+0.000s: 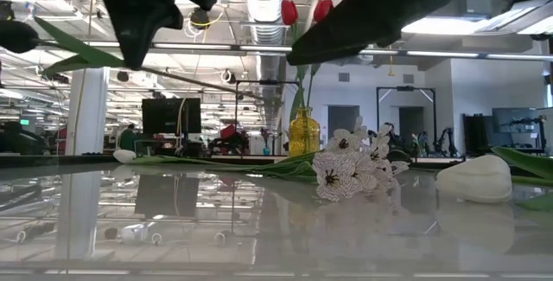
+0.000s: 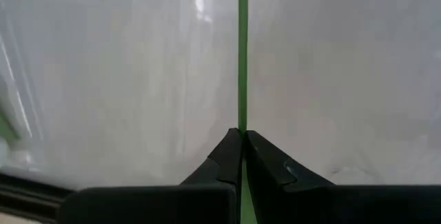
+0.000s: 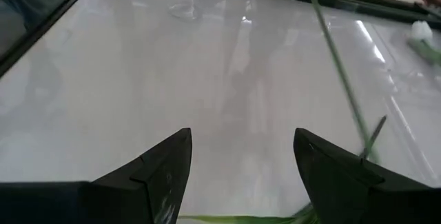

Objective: Sort flowers into vase by color
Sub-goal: Put the black tulip into the yellow vase

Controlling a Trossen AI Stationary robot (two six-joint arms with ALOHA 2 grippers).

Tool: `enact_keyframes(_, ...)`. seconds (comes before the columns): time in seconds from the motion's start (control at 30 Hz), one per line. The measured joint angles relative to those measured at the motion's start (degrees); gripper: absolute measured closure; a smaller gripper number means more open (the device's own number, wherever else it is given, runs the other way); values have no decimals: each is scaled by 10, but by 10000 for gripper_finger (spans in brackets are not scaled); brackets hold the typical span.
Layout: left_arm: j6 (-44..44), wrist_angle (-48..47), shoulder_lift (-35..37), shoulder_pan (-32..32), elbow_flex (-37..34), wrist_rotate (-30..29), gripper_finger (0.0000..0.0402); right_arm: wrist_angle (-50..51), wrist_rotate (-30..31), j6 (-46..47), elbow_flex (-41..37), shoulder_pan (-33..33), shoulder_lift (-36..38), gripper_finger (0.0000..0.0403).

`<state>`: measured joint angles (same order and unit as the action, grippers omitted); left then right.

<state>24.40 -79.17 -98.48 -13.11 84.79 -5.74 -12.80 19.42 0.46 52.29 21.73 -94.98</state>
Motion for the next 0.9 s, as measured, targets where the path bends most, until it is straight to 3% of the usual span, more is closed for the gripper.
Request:
enact_keyframes(0.3, -1, 18, 0, -8, -1, 1, 401, 29, 0, -24, 55, -10, 0, 121)
enact_keyframes(0.6, -14, 26, 0, -8, -1, 24, 402, 39, 0, -22, 56, -31, 0, 121)
enact_keyframes(0.9, -39, 52, 0, -7, -1, 41, 402, -12, 25, -40, 63, -40, -68, 121)
